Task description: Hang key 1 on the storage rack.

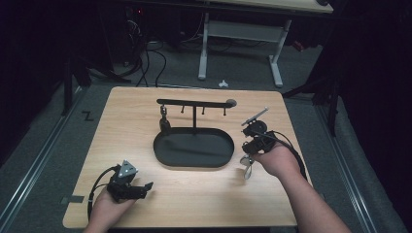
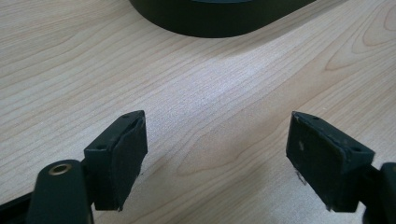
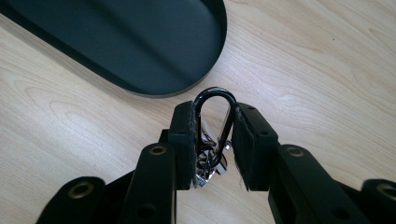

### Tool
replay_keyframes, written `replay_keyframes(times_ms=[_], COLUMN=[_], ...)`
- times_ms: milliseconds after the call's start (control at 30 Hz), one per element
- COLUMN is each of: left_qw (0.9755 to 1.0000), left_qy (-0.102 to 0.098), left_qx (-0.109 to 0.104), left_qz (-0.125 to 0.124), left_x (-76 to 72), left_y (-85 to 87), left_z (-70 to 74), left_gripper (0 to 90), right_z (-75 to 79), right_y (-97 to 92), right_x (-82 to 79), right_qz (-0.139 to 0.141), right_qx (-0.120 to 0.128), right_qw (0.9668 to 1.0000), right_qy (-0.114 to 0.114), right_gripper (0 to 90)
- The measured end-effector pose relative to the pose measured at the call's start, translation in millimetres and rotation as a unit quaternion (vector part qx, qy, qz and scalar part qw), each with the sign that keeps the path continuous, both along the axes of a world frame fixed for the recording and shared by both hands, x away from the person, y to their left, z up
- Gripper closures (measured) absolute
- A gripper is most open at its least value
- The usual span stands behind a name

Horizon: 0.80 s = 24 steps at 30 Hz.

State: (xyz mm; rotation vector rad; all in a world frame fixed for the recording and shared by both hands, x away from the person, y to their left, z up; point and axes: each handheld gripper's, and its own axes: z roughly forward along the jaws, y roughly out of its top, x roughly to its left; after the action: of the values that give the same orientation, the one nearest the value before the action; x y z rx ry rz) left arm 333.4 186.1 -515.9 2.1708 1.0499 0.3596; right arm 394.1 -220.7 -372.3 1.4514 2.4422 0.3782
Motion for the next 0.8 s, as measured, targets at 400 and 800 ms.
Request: replay_keyframes(times_ms=[400,800], left_qw=[1.0000,1.0000], left_qy=[0.001,-0.003], left_qx=[0.000,-0.003], left_qz=[0.004,0.007], left_x=[0.1,-0.7], left_y=[1.8,2.6], left_z=[0.5,1.1], left_gripper=[21.1,21.1], right_z=[10.4,22.7], right_y=[3.6,12.8], right_x=[1.7,9.4], right_qz=[0.002,0.004], right_qx=[0.000,0.011], right_qw=[1.0000,0.9998], right_qy=[-0.007,-0.019], right_gripper=[69.9,69.9])
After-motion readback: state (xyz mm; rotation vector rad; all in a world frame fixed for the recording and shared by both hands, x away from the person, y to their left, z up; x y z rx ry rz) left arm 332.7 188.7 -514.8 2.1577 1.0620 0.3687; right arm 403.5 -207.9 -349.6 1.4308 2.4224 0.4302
